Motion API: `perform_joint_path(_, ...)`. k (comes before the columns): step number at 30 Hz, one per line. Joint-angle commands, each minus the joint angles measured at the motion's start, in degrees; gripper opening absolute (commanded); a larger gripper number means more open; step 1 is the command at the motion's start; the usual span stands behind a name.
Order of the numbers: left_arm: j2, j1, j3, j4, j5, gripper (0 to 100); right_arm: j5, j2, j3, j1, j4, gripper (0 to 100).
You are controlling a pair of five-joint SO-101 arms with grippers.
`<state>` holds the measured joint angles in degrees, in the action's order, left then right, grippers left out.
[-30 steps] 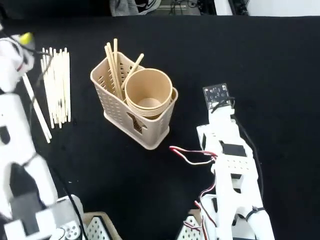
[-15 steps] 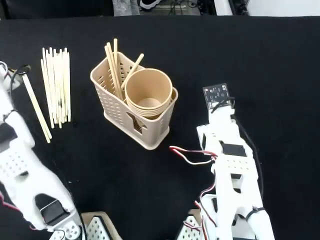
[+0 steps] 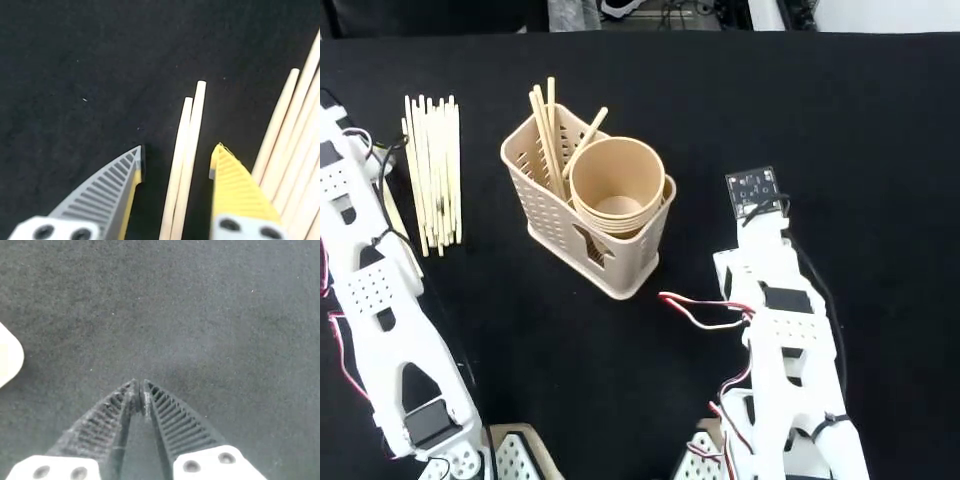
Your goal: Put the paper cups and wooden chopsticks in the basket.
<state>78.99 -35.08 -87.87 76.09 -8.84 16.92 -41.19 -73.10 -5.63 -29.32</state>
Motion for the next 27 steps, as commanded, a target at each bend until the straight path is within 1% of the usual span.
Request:
perform_joint_path(1, 0.0, -1.0, -2.2, 0.6, -0.4, 15, 0.6, -1.4, 0.1, 0.4, 1.2, 1.3)
perform_joint_path(3, 0.0, -1.6, -0.5, 0.4, -0.1, 7, 0.6, -1.4, 0.1, 0.5, 1.2, 1.3)
perform_joint_path(5, -0.3, -2.1, 0.7, 0.5, 1.1, 3, 0.6, -1.4, 0.1, 0.5, 1.2, 1.3)
perform_joint_path(10, -0.4, -2.0, 0.6, 1.1, -1.1, 3, 0.6, -1.4, 0.1, 0.4, 1.2, 1.3)
perform_joint_path(12, -0.6, -1.6, -1.3, 2.8, -1.5, 3, 0.6, -1.4, 0.1, 0.4, 1.2, 1.3)
perform_joint_path(16, -1.8, -0.5, -7.9, 9.0, -1.6, 3, 0.6, -1.4, 0.1, 0.4, 1.2, 1.3)
perform_joint_path(22, -9.0, 0.3, -7.3, 13.2, -1.3, 3, 0.6, -1.4, 0.1, 0.4, 1.2, 1.3)
perform_joint_path(25, -11.2, 0.0, -7.3, 16.1, -1.3, 3, 0.6, -1.4, 0.1, 0.4, 1.2, 1.3)
perform_joint_path(27, -11.5, 0.0, -7.3, 16.4, -1.3, 3, 0.6, -1.4, 0.1, 0.4, 1.2, 1.3)
